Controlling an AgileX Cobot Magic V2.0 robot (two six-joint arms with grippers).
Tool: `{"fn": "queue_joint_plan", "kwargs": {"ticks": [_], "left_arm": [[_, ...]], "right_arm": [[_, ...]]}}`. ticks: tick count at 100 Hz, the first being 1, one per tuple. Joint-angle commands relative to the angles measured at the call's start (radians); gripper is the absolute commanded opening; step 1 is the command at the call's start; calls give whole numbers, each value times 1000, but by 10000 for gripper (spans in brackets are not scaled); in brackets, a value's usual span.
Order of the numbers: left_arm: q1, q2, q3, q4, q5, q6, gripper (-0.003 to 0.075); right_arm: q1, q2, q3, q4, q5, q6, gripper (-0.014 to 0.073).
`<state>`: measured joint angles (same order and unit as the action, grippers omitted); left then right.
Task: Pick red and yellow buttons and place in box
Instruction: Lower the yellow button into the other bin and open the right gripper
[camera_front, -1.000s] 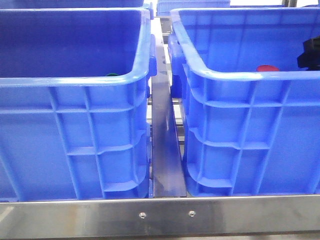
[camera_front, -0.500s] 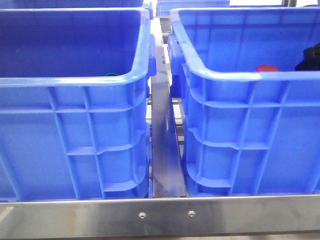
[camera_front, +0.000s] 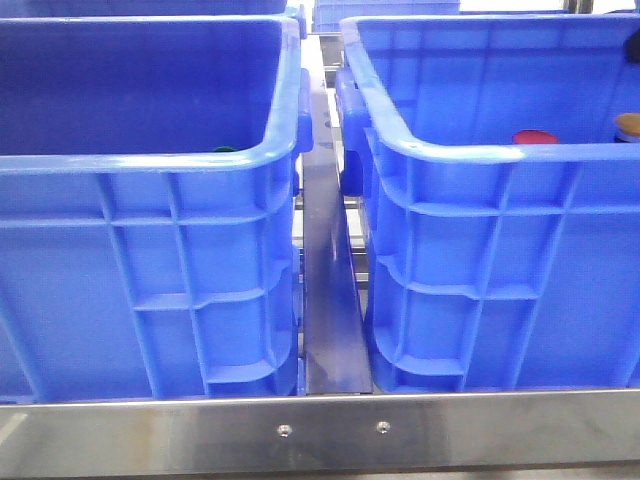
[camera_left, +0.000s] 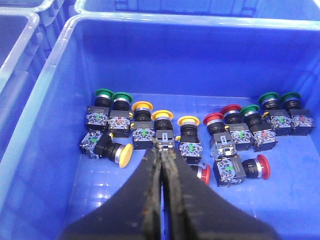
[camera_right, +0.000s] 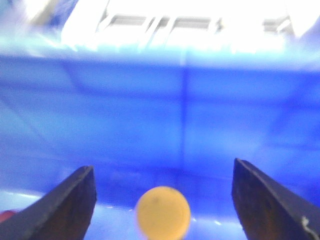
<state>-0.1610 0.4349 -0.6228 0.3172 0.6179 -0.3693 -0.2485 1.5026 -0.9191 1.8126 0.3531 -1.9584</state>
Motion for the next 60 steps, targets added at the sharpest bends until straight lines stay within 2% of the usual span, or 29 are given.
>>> {"fn": "queue_joint_plan", "kwargs": {"ticks": [1,36,48,60], "left_arm": [[3,7,-26,10,-79,2,-19],[3,7,-26,10,-79,2,-19],[3,7,-26,10,-79,2,-19],[3,7,-26,10,-79,2,-19]], "right_arm": [[10,-139,18,110,-7,19,582],[224,-505,186,110,-294,50,562],[249,-633,254,110,-294,50,517],[249,-762,319,110,-273,52,508]]}}
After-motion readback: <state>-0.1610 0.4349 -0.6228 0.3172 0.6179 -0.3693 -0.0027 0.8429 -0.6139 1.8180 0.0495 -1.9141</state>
